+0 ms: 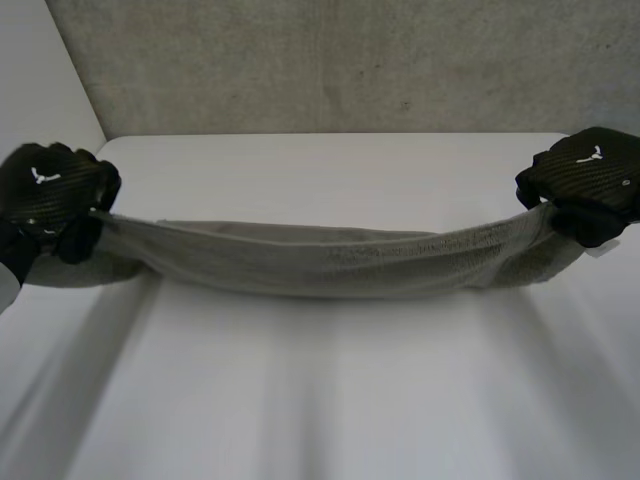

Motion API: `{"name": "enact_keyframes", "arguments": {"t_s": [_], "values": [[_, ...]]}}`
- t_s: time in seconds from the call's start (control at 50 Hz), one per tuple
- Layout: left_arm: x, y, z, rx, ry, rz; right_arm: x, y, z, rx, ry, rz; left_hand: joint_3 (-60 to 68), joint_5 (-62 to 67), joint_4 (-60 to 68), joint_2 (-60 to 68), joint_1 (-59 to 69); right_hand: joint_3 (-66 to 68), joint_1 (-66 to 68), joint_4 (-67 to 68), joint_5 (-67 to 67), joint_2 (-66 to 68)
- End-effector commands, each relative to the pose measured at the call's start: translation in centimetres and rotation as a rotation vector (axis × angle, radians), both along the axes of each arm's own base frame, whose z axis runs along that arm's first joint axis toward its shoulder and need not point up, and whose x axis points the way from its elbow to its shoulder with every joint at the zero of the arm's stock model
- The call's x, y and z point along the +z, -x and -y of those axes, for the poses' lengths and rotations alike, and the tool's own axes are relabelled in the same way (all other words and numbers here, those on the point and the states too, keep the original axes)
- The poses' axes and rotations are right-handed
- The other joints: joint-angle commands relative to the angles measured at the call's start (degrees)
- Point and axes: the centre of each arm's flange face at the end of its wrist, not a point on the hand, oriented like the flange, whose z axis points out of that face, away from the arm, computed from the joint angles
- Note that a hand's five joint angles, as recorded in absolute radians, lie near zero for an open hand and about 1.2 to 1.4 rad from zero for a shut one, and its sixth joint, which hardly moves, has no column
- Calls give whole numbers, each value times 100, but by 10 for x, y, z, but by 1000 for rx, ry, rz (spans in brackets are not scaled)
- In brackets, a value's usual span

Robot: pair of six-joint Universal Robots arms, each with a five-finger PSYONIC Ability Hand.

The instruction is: Fold the towel.

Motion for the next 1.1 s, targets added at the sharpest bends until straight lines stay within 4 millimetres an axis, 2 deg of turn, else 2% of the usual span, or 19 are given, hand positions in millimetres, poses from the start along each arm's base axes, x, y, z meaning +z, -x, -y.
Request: {"name": "enact_keyframes", "arguments": {"t_s": [0.02, 0.08, 0.12, 0.14, 0.28, 0.44, 0.6, 0.62, 0.64, 0.66, 0.68, 0.7, 0.82, 0.86, 0.9, 0.94, 1.02, 1.06, 1.1], "values": [[-40, 8, 36, -55, -84, 35, -32, -8, 32, 12, -65, -29, -847, -1353, -638, -635, -82, 383, 493, 351, 348, 414], [-60, 20, 60, -94, -87, 77, -46, -20, 49, 6, -83, -35, -847, -1353, -638, -635, -82, 383, 493, 351, 348, 414], [-68, 31, 73, -127, -74, 101, -60, -31, 73, -32, -77, -36, -847, -1353, -638, -635, -82, 383, 493, 351, 348, 414], [-68, 31, 73, -128, -74, 101, -60, -31, 73, -32, -77, -36, -847, -1353, -638, -635, -82, 383, 493, 351, 348, 414], [-97, 49, 146, -71, -33, 142, -98, -41, 121, -138, -81, -32, -847, -1353, -638, -635, -82, 383, 493, 351, 348, 414], [-122, 69, 181, -77, -14, 143, -131, -57, 152, -210, -46, -6, -847, -1353, -638, -635, -82, 383, 493, 351, 348, 414], [-135, 76, 206, -55, 24, 138, -143, -67, 172, -250, 41, 0, -847, -1353, -638, -635, -82, 383, 493, 351, 348, 414], [-137, 80, 205, -64, 24, 136, -143, -69, 172, -251, 49, 1, -2993, -3499, -2784, -2781, -2228, -2525, -2415, -2557, -2560, -2495], [-137, 80, 205, -64, 24, 136, -143, -69, 172, -251, 49, 1, -3015, -3521, -2806, -2803, -2249, -2555, -2444, -2586, -2590, -2524], [-137, 84, 204, -68, 23, 134, -143, -71, 171, -254, 52, 1, -6729, -7234, -6520, -6516, -5963, -6152, -6041, -6183, -6187, -6121], [-137, 84, 204, -68, 23, 134, -141, -75, 169, -251, 57, 1, -6766, -7272, -6557, -6554, -6000, -6617, -6507, -6649, -6652, -6586], [-136, 88, 201, -77, 25, 133, -141, -75, 169, -251, 57, 1, -7832, -8338, -7623, -7620, -7066, -6617, -6507, -6649, -6652, -6586], [-115, 98, 183, -103, 29, 127, -142, -97, 141, -192, -19, 24, -7809, -8315, -7600, -7597, -7043, -6617, -6507, -6649, -6652, -6586], [-106, 95, 177, -101, 28, 128, -129, -95, 131, -181, -28, 48, -7809, -8315, -7600, -7597, -7043, -6617, -6507, -6649, -6652, -6586], [-93, 88, 163, -94, 20, 130, -92, -90, 110, -149, 38, 102, -7809, -8315, -7600, -7597, -7043, -6617, -6507, -6649, -6652, -6586], [-86, 84, 155, -90, 15, 131, -88, -88, 98, -141, 60, 109, -7809, -8315, -7600, -7597, -7043, -6617, -6507, -6649, -6652, -6586], [-75, 71, 137, -71, -4, 132, -88, -79, 74, -145, 77, 114, -7809, -8315, -7600, -7597, -7043, -6617, -6507, -6649, -6652, -6586], [-72, 59, 116, -56, -31, 134, -97, -68, 51, -154, 66, 101, -7809, -8315, -7600, -7597, -7043, -6617, -6507, -6649, -6652, -6586], [-74, 58, 105, -60, -45, 136, -104, -62, 44, -165, 55, 94, -7809, -8315, -7600, -7597, -7043, -6617, -6507, -6649, -6652, -6586]]}}
